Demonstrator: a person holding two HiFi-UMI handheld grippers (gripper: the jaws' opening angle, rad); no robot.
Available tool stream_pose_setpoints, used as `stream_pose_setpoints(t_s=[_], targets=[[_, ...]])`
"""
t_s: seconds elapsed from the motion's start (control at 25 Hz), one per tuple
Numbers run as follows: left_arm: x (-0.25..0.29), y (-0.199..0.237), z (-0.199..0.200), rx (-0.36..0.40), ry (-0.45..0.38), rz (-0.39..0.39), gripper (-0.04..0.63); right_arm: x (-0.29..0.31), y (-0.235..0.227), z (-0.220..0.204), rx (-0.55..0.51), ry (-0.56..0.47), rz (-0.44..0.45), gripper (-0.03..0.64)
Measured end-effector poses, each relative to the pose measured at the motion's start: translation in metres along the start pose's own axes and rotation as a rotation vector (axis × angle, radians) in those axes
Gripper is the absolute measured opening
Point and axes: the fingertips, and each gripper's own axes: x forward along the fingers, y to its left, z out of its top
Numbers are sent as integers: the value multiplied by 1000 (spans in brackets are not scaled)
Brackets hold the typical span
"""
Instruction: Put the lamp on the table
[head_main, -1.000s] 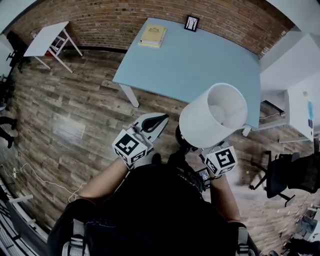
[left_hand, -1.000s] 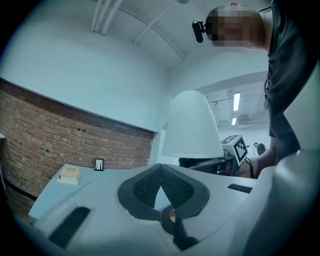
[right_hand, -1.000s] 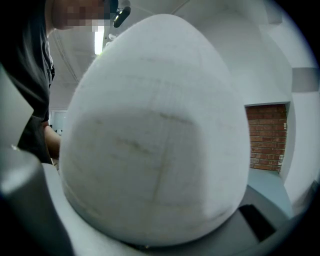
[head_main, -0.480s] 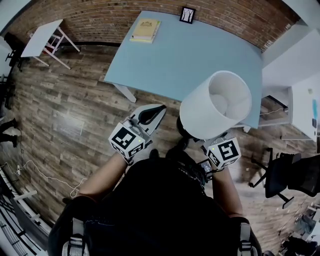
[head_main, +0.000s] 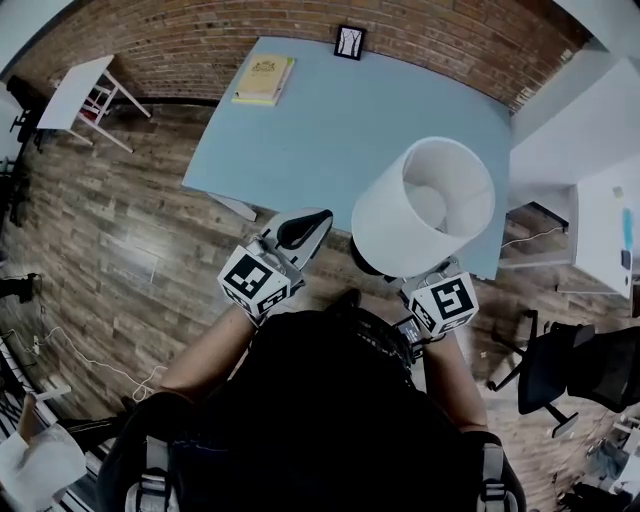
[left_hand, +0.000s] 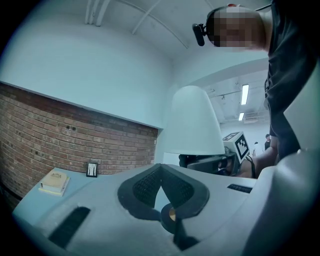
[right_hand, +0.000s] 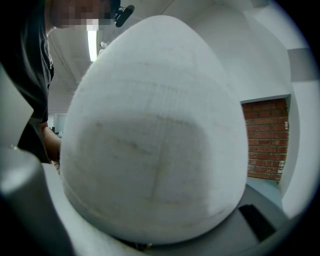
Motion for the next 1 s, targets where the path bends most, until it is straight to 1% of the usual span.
stream_pose_setpoints(t_s=[0.16,0.36,0.64,1.0], targets=[[27,-6,4,2,-3,11,9,-6,-26,5,-16,-1,13,124],[52,-18,4,13,4,-10,9,-9,-45,10,-24,-8,19,124],[74,-4,5,2,10,-13,9,-6,-67,8,-12,8,7,124],[95,8,1,6,14,-65,9,6,-75,5,11,15,-23,124]])
